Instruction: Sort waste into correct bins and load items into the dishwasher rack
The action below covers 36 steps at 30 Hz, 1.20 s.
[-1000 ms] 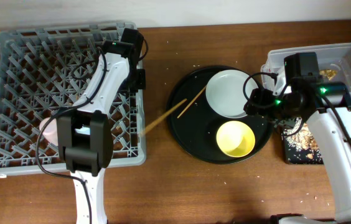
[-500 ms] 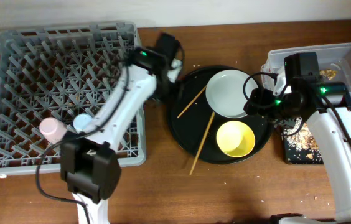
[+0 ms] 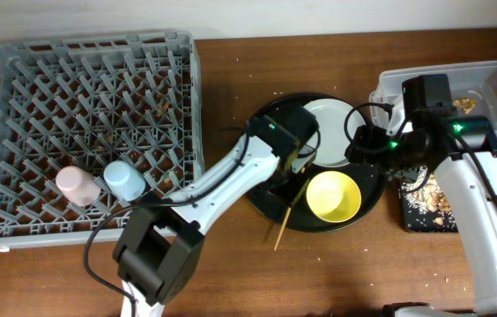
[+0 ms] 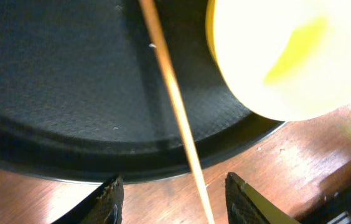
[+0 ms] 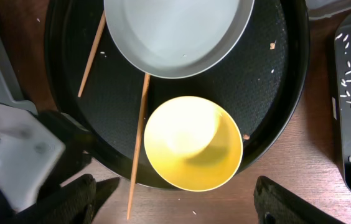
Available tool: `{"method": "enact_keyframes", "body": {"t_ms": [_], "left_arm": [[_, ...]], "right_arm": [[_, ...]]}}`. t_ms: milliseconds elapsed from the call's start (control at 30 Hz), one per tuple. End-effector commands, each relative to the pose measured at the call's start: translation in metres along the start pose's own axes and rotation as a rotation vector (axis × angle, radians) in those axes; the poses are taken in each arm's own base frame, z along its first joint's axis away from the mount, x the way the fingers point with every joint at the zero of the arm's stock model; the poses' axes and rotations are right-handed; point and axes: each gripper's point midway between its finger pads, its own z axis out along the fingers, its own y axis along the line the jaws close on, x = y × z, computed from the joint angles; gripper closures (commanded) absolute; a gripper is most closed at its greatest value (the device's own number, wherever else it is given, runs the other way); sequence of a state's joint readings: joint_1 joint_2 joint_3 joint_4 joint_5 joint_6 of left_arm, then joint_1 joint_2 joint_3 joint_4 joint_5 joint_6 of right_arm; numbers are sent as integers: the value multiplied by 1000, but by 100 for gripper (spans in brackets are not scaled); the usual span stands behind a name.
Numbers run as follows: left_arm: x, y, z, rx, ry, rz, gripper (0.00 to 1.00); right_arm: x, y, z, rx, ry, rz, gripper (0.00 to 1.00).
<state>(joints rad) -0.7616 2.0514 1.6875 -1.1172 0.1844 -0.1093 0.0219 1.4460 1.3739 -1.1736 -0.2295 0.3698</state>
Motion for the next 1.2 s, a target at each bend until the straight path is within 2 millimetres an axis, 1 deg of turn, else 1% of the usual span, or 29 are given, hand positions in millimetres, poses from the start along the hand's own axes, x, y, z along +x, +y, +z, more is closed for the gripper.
{"method": "enact_keyframes", "body": {"t_ms": [0,33,100,167,233,300,333,533,600,633,667,700,767,833,900,933,967,1000,1033,1067,1133,1167], "left_arm": [[14,-3,24,7,31,3,48],[15,-1,34,9,25,-19,48],[15,2,46,12,8,-41,48],[14,3,53,17,-7,-38,49],[14,2,55,17,-11,-35,58],[14,3,56,14,-11,-35,70],[14,3,57,14,-9,-36,72],[17,3,66,14,16,-43,73],[18,3,67,14,20,-44,84],[17,3,66,15,16,-44,88],[14,3,62,14,12,-45,95],[9,5,57,8,2,-48,98],[-5,14,37,-25,-30,-63,100],[-17,27,8,-61,-61,-90,100],[-23,48,-27,-105,-96,-135,100],[-25,66,-53,-140,-127,-173,100],[-26,77,-66,-160,-147,-197,100],[-25,96,-83,-191,-180,-242,100],[-23,115,-96,-222,-207,-305,100],[-20,132,-104,-248,-224,-360,100],[-14,161,-111,-259,-235,-456,100],[-8,181,-111,-263,-233,-524,100]], "right_arm": [[0,0,0,-1,1,8,18],[0,0,0,-1,1,8,18],[0,0,0,-1,0,8,18],[0,0,0,-1,0,8,18],[0,0,0,-2,0,8,18],[0,0,0,-2,0,8,18],[0,0,0,-2,0,8,18],[0,0,0,-2,0,8,18],[0,0,0,-2,0,8,18],[0,0,0,-2,0,8,18],[0,0,0,-2,0,8,18],[0,0,0,-2,1,8,18],[0,0,0,-2,0,8,18],[0,0,0,-2,0,8,18],[0,0,0,-2,1,8,18],[0,0,0,-2,0,8,18],[0,0,0,-2,1,8,18],[0,0,0,-2,0,8,18],[0,0,0,-2,0,8,18],[0,0,0,-2,0,8,18],[0,0,0,-2,0,8,18],[0,0,0,-2,0,7,18]]}}
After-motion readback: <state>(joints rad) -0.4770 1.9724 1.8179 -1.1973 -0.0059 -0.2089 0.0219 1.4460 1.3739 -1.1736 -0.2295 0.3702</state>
